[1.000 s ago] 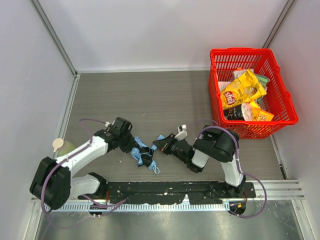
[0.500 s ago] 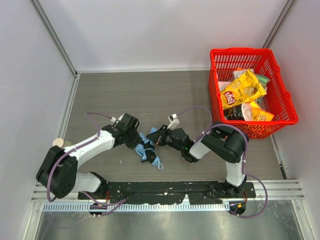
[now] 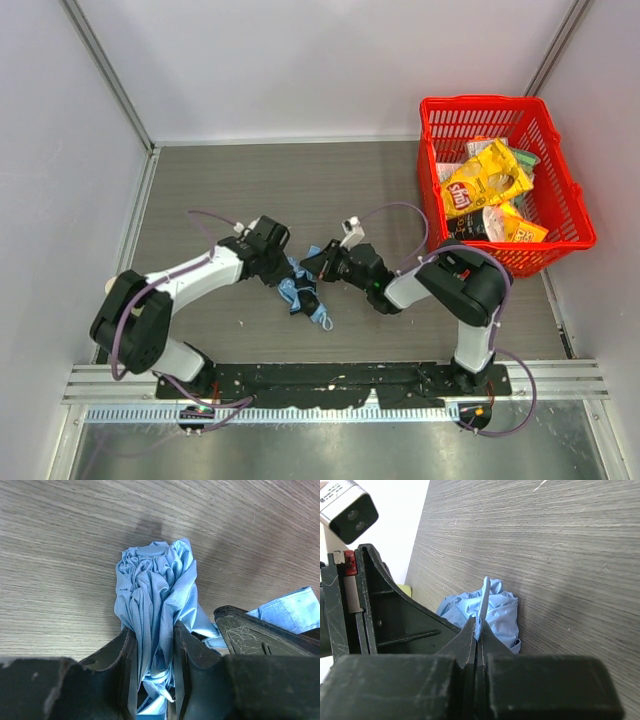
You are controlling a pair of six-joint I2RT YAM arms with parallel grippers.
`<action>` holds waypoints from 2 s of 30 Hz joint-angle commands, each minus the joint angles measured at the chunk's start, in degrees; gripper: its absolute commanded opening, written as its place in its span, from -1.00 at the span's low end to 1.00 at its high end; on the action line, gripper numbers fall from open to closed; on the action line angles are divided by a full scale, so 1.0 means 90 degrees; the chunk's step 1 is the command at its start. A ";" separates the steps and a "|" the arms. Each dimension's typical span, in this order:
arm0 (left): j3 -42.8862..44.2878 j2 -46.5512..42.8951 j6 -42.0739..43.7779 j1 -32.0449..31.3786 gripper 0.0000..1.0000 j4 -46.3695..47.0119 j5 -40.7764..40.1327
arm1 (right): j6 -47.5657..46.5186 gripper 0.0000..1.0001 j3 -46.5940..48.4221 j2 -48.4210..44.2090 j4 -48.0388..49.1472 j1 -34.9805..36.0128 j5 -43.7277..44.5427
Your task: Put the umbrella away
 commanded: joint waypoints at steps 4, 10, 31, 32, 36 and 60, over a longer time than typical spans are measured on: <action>-0.0162 0.0966 0.0814 -0.0251 -1.00 -0.2250 0.0004 | -0.0681 -0.99 0.0460 -0.1220 0.4057 -0.0252 -0.0463; 0.0209 0.1493 0.0541 -0.0241 -1.00 -0.2631 0.0160 | -0.1892 -0.99 -0.0320 -0.2058 0.3540 0.0059 -0.1519; 0.0376 0.1739 -0.0474 -0.0387 -1.00 -0.2515 0.0824 | -0.6843 -0.99 0.0731 -0.2315 -0.0639 0.2296 -0.0456; 0.0376 0.1719 -0.0523 -0.0407 -1.00 -0.2514 0.0825 | -0.7116 -0.99 0.0839 -0.2266 -0.0921 0.2384 -0.0406; 0.0444 0.1660 -0.0621 -0.0446 -1.00 -0.2485 0.0796 | -0.7576 -0.99 0.1181 -0.1943 -0.1702 0.2580 -0.0104; -0.0103 0.1250 -0.0934 -0.0524 -1.00 -0.1997 0.0825 | -0.6844 -0.97 0.0819 -0.1045 -0.4191 0.2892 0.0736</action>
